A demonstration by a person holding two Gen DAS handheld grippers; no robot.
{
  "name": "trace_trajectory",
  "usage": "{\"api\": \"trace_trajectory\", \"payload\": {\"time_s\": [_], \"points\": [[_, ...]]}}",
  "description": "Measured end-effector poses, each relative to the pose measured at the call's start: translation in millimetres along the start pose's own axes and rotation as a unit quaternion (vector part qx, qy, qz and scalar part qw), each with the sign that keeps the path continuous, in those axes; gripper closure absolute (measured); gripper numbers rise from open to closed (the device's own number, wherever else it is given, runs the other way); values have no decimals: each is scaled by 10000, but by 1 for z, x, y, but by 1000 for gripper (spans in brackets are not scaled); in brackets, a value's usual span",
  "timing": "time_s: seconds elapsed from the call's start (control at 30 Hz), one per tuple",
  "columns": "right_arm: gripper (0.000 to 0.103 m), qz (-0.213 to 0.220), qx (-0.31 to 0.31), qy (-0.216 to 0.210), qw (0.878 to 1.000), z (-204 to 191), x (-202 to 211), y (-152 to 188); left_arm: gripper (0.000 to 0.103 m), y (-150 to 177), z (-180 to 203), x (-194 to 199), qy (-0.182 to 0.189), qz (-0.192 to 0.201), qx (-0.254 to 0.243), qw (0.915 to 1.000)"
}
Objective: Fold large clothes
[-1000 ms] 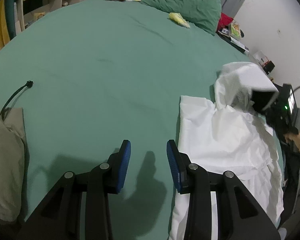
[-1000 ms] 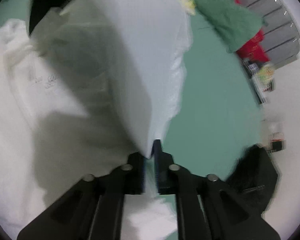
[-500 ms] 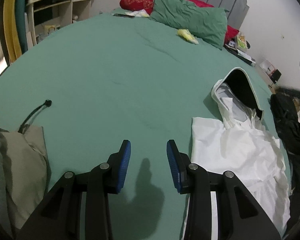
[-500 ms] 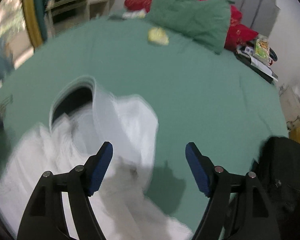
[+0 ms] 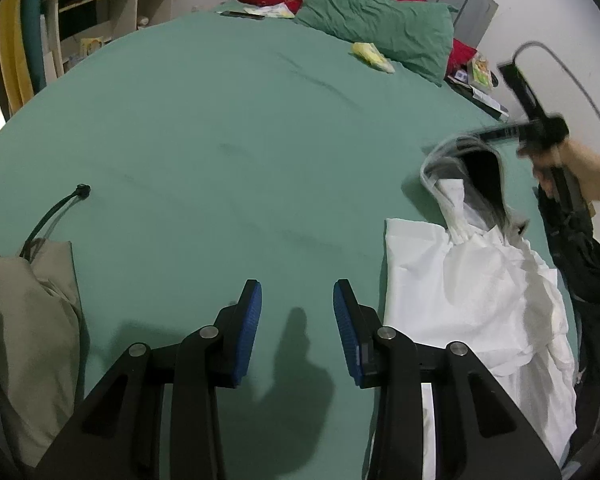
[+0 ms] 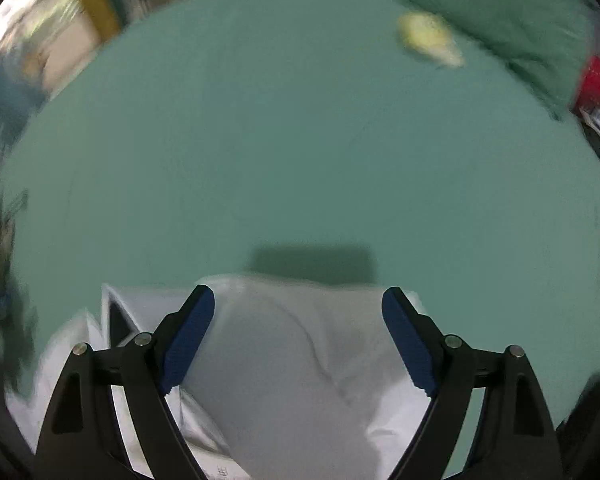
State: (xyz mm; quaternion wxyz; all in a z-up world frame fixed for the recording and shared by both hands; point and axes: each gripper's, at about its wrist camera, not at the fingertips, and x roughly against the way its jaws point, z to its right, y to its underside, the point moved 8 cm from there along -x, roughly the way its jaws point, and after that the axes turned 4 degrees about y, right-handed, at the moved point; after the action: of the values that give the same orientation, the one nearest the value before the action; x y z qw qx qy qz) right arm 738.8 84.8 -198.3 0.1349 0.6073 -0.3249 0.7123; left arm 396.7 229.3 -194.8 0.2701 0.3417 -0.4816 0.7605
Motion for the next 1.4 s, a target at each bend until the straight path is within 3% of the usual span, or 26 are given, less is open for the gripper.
{"api": "trace_trajectory", "payload": {"time_s": [0.1, 0.43, 0.6, 0.7, 0.77, 0.8, 0.9, 0.93, 0.97, 1.1, 1.3, 1.33, 1.4], "points": [[17, -489, 347, 14, 9982, -10, -20, 34, 63, 1, 2, 0, 20, -6, 8, 10000], [15, -909, 835, -555, 9908, -13, -29, 79, 63, 7, 9, -6, 50, -110, -104, 9999], [0, -1457, 977, -746, 9817, -12, -51, 104, 63, 12, 12, -10, 114, -223, -118, 9996], [0, -1125, 1028, -580, 9866, -13, -57, 97, 63, 14, 15, -11, 104, -245, -158, 9995], [2, -1148, 1094, -465, 9863, -14, -60, 96, 63, 16, 17, -12, 121, -268, -177, 9994], [6, -1183, 1164, -363, 9855, -17, -61, 95, 63, 17, 19, -12, 124, -279, -189, 9994], [33, -1084, 1416, -189, 9838, -34, -50, 92, 63, 21, 25, -13, 151, -307, -253, 9991], [82, -1016, 1517, -25, 9832, -35, -46, 90, 63, 22, 27, -14, 171, -314, -284, 9990], [102, -903, 1710, 224, 9809, -37, -41, 88, 63, 22, 29, -14, 181, -320, -298, 9989], [102, -727, 2429, 833, 9637, -62, -45, 107, 63, 22, 32, -9, 270, -299, -269, 9988], [100, -641, 1679, 530, 9823, -38, -47, 93, 63, 20, 29, -1, 291, -211, -229, 9991], [94, -651, 1613, 464, 9837, -33, -48, 88, 63, 19, 27, 0, 296, -204, -199, 9992], [63, -636, 1637, 541, 9830, -24, -49, 77, 63, 17, 26, 0, 286, -186, -163, 9993]]}}
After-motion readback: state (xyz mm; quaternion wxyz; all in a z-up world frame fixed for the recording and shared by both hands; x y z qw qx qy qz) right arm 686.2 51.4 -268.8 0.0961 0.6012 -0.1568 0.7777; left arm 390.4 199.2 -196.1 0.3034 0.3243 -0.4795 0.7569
